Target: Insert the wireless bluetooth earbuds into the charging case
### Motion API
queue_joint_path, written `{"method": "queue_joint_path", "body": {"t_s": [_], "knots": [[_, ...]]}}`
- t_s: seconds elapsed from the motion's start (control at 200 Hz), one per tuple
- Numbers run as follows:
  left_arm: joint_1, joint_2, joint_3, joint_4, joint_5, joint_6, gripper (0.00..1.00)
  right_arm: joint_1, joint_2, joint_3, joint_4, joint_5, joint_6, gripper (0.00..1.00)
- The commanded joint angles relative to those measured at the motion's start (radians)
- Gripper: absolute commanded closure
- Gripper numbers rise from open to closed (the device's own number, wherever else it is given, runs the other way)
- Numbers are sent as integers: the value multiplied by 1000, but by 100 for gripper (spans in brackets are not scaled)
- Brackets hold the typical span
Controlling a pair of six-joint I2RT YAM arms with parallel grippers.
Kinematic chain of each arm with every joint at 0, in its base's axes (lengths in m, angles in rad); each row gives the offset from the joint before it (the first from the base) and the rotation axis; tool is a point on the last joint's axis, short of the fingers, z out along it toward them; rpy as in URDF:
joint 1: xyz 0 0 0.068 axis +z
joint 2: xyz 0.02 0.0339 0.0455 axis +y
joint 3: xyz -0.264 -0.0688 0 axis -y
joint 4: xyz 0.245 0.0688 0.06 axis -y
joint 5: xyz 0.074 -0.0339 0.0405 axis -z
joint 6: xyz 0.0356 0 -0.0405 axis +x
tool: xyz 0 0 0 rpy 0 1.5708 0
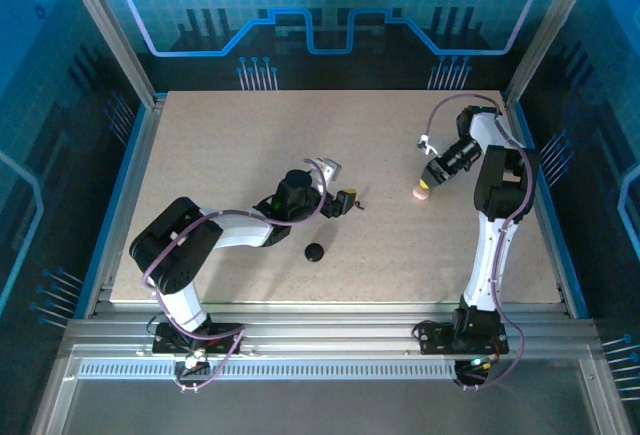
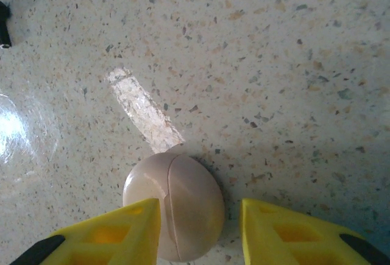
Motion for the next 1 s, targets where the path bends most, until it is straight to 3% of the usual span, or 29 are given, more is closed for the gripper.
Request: {"method": "queue_joint_path", "body": {"t_s": [0.0,0.715,0.996], "knots": [[-9,-24,38,-35,-9,27,20,-19,-3,4,14,-36,20,61],[-46,-77,138,-194,-49,-21,20,-32,-251,-137,183,-52,144,59],[-83,-157,233,-518,-131,-134,21,-21,-438,-310,327,-104,298,59]]}}
